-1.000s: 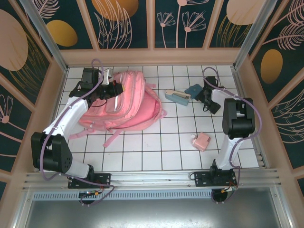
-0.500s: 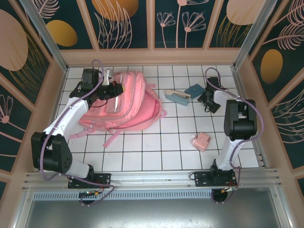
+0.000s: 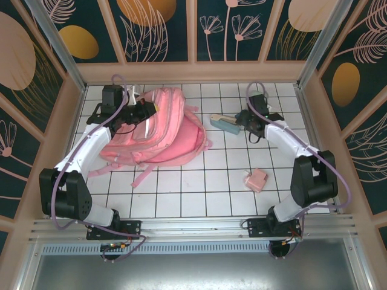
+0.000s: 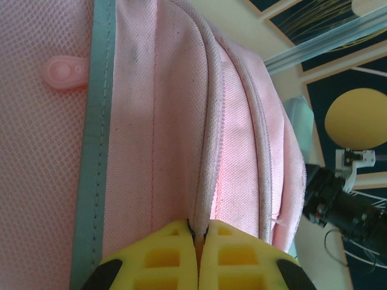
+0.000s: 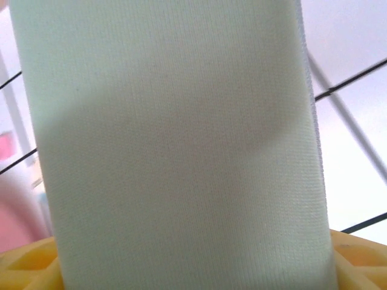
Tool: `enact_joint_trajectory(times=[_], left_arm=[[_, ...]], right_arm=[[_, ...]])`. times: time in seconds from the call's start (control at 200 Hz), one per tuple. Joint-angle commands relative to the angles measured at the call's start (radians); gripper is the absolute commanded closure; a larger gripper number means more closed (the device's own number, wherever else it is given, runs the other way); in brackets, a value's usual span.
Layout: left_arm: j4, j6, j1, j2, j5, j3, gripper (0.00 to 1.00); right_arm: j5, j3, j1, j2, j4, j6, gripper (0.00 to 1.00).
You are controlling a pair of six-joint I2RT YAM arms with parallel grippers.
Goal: Pack books, pencil case, and school supplies into a backpack
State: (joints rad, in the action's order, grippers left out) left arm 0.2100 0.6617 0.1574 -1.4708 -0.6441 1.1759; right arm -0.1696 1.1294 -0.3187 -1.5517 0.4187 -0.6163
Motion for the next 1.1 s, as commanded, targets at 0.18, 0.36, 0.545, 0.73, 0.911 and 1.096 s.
enact_joint_trajectory(times=[0.18, 0.36, 0.545, 0.73, 0.911, 1.096], left_arm=[[-0.19, 0.132, -0.01, -0.008, -0.106, 0.075, 1.0], [-0.238, 0.188, -0.032, -0.003, -0.124, 0.065, 1.0], [-0.267, 0.22, -0.037, 0.0, -0.129, 0.051, 1.0], [-0.26, 0.22, -0.038, 0.004, -0.128, 0.044, 1.0], [-0.26, 0.216, -0.037, 0.016, -0.126, 0.028, 1.0], [-0.253, 0.209, -0.037, 0.022, -0.123, 0.021, 1.0]], right_arm=[[0.064, 0.065, -0.262, -0.05, -0.06, -0.092, 0.27], [0.124, 0.133, -0.377, -0.162, -0.143, -0.154, 0.27], [0.15, 0.239, -0.458, -0.318, -0.184, -0.193, 0.27], [0.215, 0.335, -0.496, -0.441, -0.226, -0.216, 0.27], [0.256, 0.483, -0.517, -0.577, -0.185, -0.212, 0.27], [0.286, 0.577, -0.537, -0.662, -0.157, -0.212, 0.25]])
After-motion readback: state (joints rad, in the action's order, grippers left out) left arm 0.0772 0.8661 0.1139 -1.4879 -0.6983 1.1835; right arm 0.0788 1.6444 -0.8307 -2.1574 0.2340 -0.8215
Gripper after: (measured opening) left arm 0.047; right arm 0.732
